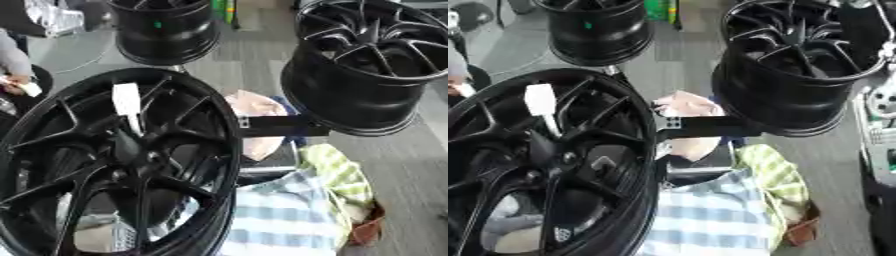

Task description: Pull the pin out of the wheel hub.

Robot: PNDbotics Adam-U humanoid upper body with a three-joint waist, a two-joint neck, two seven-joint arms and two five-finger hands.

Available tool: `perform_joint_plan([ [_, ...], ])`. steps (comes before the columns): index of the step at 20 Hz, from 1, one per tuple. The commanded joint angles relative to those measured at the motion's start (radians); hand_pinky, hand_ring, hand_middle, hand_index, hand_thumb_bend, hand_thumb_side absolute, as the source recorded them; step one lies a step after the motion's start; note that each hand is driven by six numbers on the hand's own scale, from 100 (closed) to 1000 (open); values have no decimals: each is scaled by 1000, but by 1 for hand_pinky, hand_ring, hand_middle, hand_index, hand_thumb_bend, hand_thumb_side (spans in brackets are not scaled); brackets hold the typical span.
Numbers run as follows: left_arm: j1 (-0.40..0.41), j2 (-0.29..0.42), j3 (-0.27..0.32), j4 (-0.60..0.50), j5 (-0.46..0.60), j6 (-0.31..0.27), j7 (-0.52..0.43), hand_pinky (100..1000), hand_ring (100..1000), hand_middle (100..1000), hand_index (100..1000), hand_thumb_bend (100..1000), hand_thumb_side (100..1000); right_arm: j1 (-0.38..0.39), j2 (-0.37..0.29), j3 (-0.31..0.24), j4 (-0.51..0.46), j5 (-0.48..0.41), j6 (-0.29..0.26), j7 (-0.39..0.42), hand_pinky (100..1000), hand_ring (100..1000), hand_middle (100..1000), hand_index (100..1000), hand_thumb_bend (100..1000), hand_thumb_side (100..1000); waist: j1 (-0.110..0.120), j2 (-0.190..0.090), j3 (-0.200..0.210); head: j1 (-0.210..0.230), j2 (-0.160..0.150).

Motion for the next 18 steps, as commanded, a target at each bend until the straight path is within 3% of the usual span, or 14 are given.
perform_joint_plan([
  [1,-41,51,-35,47,-57,-54,-57,892,827,764,879,470,355,-20,-32,-2,-5,-9,-1,1,757,747,691,813,100,401,4,-13,2,-1,-11],
  [10,-112,10,-109,244,-197,-190,-206,901,843,780,888,500,380,-17,-45,0,2,-17,-2,-1,756,747,690,812,100,409,11,-12,13,-19,-20],
  [18,-180,-54,-159,343,-150,-189,-356,910,856,784,890,486,398,-16,-48,1,8,-23,-2,-2,755,747,690,812,100,419,12,-11,21,-31,-24],
])
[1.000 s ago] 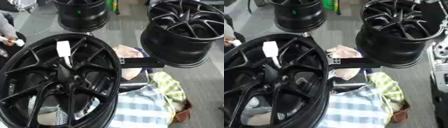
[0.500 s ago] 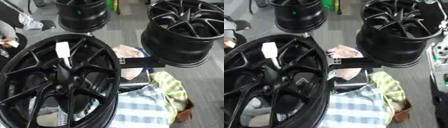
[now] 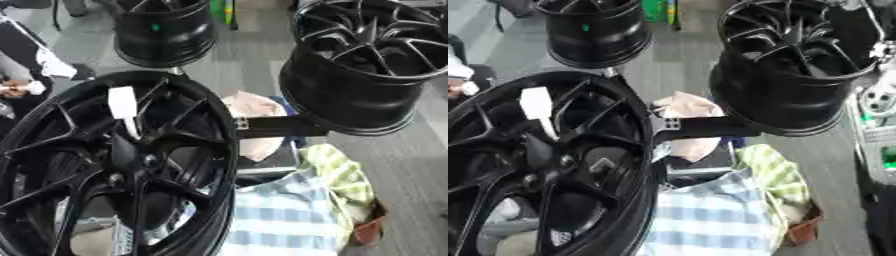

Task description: Pull the pin out of the wheel hub.

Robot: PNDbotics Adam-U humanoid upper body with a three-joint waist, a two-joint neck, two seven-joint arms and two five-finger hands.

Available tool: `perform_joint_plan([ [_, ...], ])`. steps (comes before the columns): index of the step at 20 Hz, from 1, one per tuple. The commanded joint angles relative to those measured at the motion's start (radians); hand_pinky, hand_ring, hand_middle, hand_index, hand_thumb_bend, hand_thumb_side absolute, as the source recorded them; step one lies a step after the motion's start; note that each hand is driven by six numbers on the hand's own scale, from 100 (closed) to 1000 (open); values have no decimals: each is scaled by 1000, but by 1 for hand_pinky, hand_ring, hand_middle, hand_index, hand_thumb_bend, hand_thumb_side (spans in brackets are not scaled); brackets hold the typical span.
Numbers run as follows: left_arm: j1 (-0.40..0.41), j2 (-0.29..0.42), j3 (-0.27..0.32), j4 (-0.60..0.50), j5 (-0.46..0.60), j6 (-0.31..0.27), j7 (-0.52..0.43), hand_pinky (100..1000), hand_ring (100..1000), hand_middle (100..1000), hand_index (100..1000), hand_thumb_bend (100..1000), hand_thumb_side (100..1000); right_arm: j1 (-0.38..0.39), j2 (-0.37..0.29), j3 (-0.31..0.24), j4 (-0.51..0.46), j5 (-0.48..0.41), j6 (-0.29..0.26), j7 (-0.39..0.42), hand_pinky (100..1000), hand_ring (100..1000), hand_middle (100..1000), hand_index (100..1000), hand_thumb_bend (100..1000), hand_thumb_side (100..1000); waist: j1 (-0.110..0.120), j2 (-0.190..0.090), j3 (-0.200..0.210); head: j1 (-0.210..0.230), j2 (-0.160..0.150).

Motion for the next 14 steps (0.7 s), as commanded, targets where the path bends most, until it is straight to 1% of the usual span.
perform_joint_plan([
  [1,-33,3,-13,27,28,2,-61,911,858,786,890,489,398,-14,-32,0,-4,-8,-1,-2,755,747,689,812,100,424,3,-13,4,-9,-15],
  [7,-46,7,-42,21,74,26,-177,910,857,785,891,496,417,-14,-44,2,2,-16,-1,-5,753,746,688,811,100,437,12,-8,14,-32,-19],
  [9,-54,7,-40,18,83,53,-213,909,856,783,891,501,427,-13,-47,2,2,-18,-2,-6,753,746,688,811,100,441,15,-6,18,-38,-20],
  [13,-65,1,-27,4,85,123,-285,907,851,774,886,519,433,-11,-48,4,1,-21,-4,-7,753,746,688,811,100,443,19,-5,20,-36,-17],
  [14,-65,1,-23,3,80,139,-302,902,843,758,872,529,429,-11,-48,3,0,-21,-4,-8,753,746,688,811,100,445,19,-5,19,-34,-18],
])
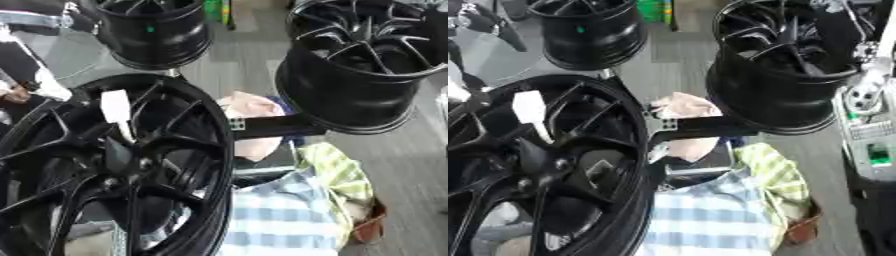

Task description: Pull the pin out of the wheel hub.

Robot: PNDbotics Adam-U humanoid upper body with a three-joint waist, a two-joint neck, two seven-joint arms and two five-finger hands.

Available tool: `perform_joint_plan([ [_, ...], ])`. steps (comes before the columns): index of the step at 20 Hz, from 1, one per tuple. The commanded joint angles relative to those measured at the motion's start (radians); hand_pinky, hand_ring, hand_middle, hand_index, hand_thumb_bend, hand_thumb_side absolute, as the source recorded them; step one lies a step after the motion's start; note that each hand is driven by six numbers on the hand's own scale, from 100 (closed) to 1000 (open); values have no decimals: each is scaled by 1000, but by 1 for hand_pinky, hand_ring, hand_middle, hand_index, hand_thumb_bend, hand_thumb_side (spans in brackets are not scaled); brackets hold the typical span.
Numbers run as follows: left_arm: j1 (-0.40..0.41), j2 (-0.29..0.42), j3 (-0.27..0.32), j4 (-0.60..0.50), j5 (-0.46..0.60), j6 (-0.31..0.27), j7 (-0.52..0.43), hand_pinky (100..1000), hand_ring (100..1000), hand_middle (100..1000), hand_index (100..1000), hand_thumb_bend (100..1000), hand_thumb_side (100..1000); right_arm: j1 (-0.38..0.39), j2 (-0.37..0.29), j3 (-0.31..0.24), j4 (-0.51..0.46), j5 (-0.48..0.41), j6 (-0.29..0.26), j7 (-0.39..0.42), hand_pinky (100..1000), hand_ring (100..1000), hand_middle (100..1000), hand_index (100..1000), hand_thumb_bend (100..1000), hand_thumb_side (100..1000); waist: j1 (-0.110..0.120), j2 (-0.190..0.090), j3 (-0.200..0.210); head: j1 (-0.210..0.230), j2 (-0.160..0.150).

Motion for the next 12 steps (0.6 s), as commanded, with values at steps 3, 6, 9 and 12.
perform_joint_plan([
  [3,-24,10,33,-4,-30,63,-76,888,823,729,850,539,428,-13,-23,-3,-7,-5,-1,-5,752,746,688,811,100,448,1,-14,-3,3,-11],
  [6,-27,-2,26,0,-40,110,-78,885,823,736,873,543,442,-13,-23,-4,-7,-6,-1,-7,753,746,688,811,100,447,0,-13,-5,3,-10],
  [9,-29,-16,14,5,-46,148,-78,881,826,748,893,548,452,-12,-21,-5,-8,-7,0,-8,752,746,688,810,100,457,-1,-12,-6,5,-13],
  [12,-29,-26,5,15,-55,171,-78,880,826,752,889,562,458,-11,-21,-5,-8,-11,0,-9,752,746,687,810,100,459,-1,-11,-8,6,-13],
])
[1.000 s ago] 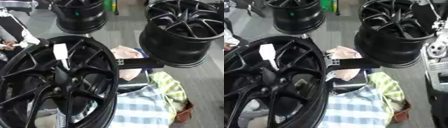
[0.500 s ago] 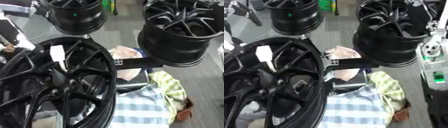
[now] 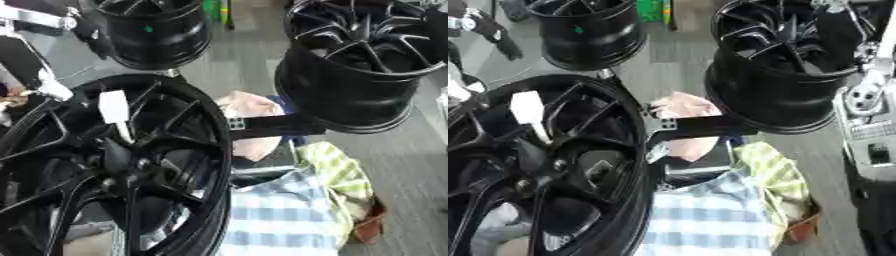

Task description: Pull the pin out of the wheel hub.

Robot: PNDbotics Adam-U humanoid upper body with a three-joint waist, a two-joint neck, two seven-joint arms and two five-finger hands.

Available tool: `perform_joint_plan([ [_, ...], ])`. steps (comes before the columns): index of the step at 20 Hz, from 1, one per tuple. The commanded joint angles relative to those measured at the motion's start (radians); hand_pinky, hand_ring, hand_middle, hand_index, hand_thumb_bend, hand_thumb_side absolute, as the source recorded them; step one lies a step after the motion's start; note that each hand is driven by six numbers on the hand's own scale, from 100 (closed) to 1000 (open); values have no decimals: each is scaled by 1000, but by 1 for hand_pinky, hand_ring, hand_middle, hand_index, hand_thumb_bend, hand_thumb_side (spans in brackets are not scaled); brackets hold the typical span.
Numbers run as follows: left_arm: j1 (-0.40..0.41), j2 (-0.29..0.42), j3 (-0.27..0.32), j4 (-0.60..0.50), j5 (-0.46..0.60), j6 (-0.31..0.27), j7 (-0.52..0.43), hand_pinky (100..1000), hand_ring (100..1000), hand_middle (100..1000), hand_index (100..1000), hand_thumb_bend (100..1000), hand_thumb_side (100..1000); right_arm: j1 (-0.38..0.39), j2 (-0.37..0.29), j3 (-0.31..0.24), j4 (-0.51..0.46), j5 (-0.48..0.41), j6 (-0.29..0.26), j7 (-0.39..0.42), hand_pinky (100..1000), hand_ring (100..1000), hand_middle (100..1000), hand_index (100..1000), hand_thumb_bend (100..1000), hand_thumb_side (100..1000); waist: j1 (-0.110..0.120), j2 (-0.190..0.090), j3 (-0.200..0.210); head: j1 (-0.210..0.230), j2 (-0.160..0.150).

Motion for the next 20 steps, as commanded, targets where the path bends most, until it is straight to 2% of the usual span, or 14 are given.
perform_joint_plan([
  [1,-24,7,6,9,-17,26,0,880,827,752,886,565,457,-12,-20,-5,-8,-8,0,-4,752,746,687,810,100,459,-1,-14,-1,2,-14],
  [8,-36,-30,5,55,-75,57,0,890,846,780,894,588,437,-13,-19,-7,-6,-14,0,-6,752,746,687,810,100,460,-5,-9,-5,10,-13],
  [20,-33,-70,11,119,-135,59,0,905,872,817,905,596,450,-17,-23,-11,-6,-31,2,-15,751,746,686,810,100,497,-5,10,-15,22,-21],
])
